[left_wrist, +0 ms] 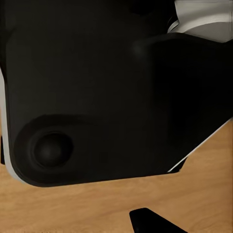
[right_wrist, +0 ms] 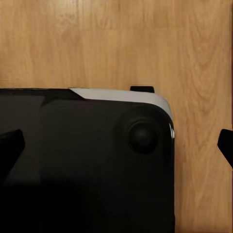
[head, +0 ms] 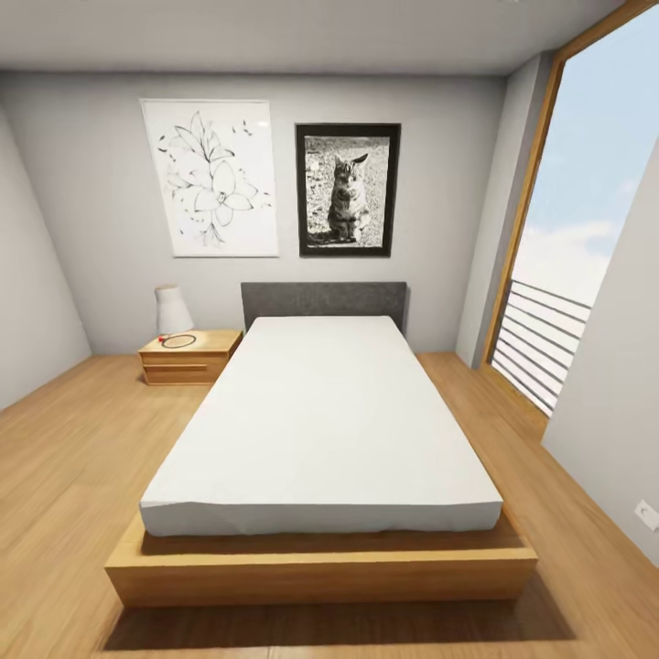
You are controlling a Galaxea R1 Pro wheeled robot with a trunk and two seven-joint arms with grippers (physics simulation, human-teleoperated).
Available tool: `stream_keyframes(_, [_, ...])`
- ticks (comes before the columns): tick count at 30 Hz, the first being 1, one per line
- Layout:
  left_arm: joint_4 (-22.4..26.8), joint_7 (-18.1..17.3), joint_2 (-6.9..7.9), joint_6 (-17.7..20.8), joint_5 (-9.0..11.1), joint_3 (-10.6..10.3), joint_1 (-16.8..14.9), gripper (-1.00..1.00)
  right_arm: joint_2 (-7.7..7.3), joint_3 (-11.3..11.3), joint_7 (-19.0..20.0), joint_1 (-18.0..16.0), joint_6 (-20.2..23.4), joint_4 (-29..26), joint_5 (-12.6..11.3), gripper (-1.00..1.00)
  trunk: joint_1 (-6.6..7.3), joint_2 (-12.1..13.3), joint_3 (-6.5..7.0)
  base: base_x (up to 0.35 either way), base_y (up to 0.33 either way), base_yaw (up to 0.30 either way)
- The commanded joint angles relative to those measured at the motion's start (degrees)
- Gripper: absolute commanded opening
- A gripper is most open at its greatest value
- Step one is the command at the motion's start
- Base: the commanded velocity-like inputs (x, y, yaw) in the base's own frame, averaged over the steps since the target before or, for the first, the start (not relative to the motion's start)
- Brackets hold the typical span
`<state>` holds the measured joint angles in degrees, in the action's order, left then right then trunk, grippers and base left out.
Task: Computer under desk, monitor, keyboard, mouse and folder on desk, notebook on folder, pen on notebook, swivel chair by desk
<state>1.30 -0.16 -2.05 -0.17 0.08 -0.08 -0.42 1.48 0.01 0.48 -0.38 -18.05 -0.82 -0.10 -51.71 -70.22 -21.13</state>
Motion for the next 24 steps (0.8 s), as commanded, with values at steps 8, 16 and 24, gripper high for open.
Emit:
stream_keyframes(8, [1.11, 0.05, 0.06, -0.10, 0.01, -0.08, -0.02, 1.00, 0.29, -0.02, 0.10, -0.02, -0.21, -2.13, -0.06, 1.00, 1.76, 3.19, 1.38, 0.000, 0.000, 0.000])
stream_keyframes(16, [10.51, 0.15, 0.16, -0.38, 0.07, 0.00, -0.01, 1.00, 0.45, 0.08, 0.30, -0.05, -0.23, -14.28, -0.18, 1.00, 3.52, 6.39, 2.82, 0.000, 0.000, 0.000])
stream_keyframes(24, [23.23, 0.24, 0.48, -0.44, 3.42, 0.90, -0.08, 1.00, 0.31, 0.08, 0.28, -2.34, -0.27, -27.47, -0.18, 1.00, 5.28, 9.60, 4.25, 0.000, 0.000, 0.000])
